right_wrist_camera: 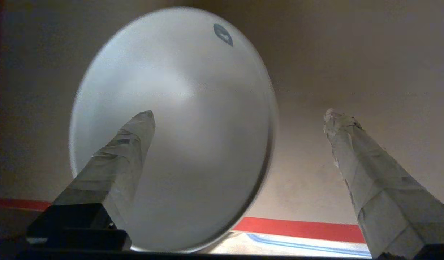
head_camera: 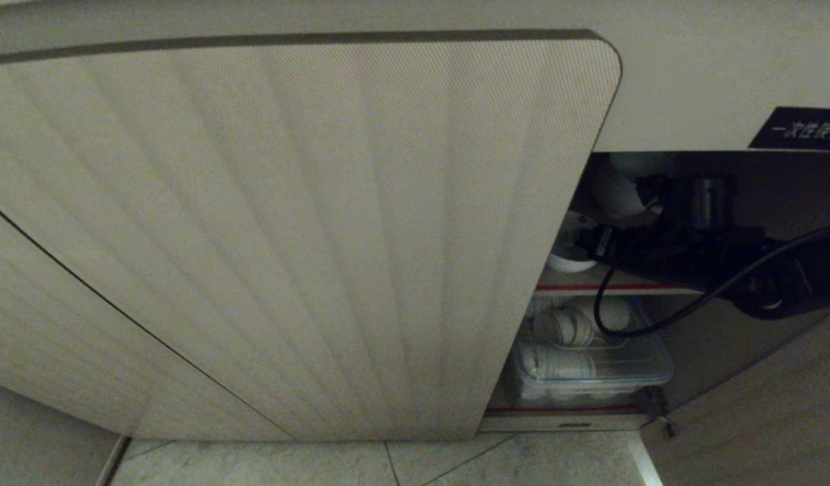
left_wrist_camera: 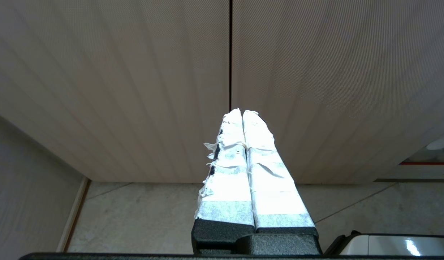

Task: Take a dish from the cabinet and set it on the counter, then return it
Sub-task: Take the bowl from the cabinet

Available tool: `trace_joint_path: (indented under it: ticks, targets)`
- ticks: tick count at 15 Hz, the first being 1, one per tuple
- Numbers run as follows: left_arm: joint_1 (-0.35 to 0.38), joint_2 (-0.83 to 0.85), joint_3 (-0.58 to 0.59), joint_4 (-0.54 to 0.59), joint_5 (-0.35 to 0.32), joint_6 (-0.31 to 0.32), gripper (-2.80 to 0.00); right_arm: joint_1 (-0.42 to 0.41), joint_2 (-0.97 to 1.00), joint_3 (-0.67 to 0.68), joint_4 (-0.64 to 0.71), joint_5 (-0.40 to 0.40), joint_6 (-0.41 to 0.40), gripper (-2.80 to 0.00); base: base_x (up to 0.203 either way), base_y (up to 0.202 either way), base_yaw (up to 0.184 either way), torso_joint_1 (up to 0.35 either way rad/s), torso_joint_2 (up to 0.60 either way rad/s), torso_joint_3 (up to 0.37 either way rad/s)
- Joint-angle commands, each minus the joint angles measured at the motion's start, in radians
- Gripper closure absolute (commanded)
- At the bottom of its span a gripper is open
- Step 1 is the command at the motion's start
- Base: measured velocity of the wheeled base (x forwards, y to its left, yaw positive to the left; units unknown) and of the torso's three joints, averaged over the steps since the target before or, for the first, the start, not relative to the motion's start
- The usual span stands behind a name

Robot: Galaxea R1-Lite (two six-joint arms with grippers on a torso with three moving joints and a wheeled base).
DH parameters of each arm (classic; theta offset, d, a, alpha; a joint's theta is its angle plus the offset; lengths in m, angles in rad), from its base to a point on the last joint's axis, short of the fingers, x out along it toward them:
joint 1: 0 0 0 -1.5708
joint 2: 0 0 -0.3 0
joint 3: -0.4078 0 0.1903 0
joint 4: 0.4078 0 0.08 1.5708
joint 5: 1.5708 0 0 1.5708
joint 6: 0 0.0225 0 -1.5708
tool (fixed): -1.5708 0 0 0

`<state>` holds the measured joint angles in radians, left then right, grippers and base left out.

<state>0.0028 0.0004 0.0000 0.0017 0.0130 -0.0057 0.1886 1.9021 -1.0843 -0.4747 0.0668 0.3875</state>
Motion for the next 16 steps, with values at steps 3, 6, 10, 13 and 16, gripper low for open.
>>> trace_joint_path:
  ticks: [3, 6, 10, 13, 16]
  targets:
    - [0.000, 0.000, 0.000, 0.000, 0.001, 0.000, 0.00, -0.012, 0.004, -0.027, 0.021, 0.001, -0.016, -2.80, 0.000, 0.000, 0.000, 0.000, 0.00, 0.000]
    - [0.000, 0.000, 0.000, 0.000, 0.001, 0.000, 0.00, -0.014, 0.012, -0.048, 0.044, 0.001, -0.027, -2.80, 0.000, 0.000, 0.000, 0.000, 0.00, 0.000]
    - [0.000, 0.000, 0.000, 0.000, 0.001, 0.000, 0.00, -0.014, 0.027, -0.070, 0.044, 0.002, -0.027, -2.80, 0.000, 0.000, 0.000, 0.000, 0.00, 0.000]
    - [0.000, 0.000, 0.000, 0.000, 0.001, 0.000, 0.00, -0.014, 0.034, -0.089, 0.048, 0.004, -0.027, -2.80, 0.000, 0.000, 0.000, 0.000, 0.00, 0.000]
    - [0.000, 0.000, 0.000, 0.000, 0.001, 0.000, 0.00, -0.014, 0.037, -0.102, 0.076, 0.002, -0.027, -2.80, 0.000, 0.000, 0.000, 0.000, 0.00, 0.000]
